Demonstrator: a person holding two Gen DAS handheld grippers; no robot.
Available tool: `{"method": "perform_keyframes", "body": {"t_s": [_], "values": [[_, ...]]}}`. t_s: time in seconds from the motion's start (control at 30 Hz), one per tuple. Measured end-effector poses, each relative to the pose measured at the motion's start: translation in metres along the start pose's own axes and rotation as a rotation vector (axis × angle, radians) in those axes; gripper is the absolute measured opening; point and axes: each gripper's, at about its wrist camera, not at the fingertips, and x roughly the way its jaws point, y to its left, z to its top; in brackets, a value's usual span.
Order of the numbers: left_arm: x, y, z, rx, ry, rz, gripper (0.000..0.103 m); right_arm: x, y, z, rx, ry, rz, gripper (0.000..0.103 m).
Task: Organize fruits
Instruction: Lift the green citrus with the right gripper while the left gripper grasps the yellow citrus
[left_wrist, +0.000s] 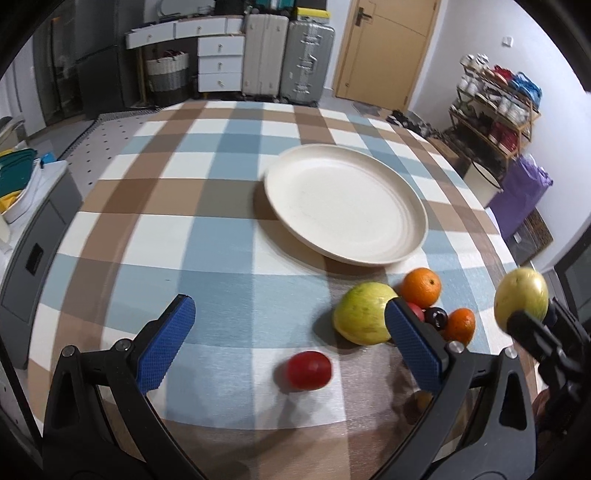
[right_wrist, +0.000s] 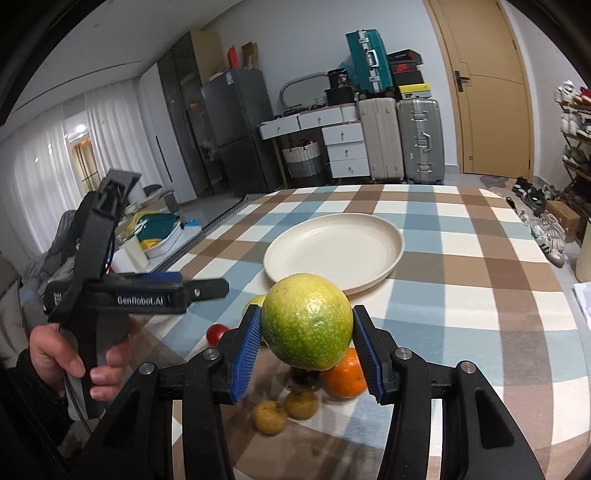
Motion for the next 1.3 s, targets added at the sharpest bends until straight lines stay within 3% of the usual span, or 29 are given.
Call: {"method": "perform_keyframes", "body": {"t_s": [0.33, 0.6, 0.73, 0.93, 1.3], "values": [[0.025, -0.022, 0.004, 0.05, 0.066, -0.041, 0.102, -0.009, -0.025, -0.003, 0.054, -0.02, -0.014, 0.05], [0.045, -0.025, 0.006, 0.05, 0.112, -0.102, 0.093, -0.01, -0.031, -0.003, 0.065, -0.026, -0.012, 0.05], [0.049, -0.028, 0.007, 0.065, 0.13, -0.139, 0.082, -0.009, -0.034, -0.003, 0.077, -0.024, -0.011, 0.05], [0.056, -0.036, 0.003, 0.064, 0.18, -0.204, 0.049, -0.009, -0.036, -0.004, 0.085, -0.029, -0.005, 0.05], [0.049, -0.037, 0.002, 0.058, 0.168, -0.247, 0.048, -0.011, -0.037, -0.004, 0.089, -0.034, -0.005, 0.05]]}}
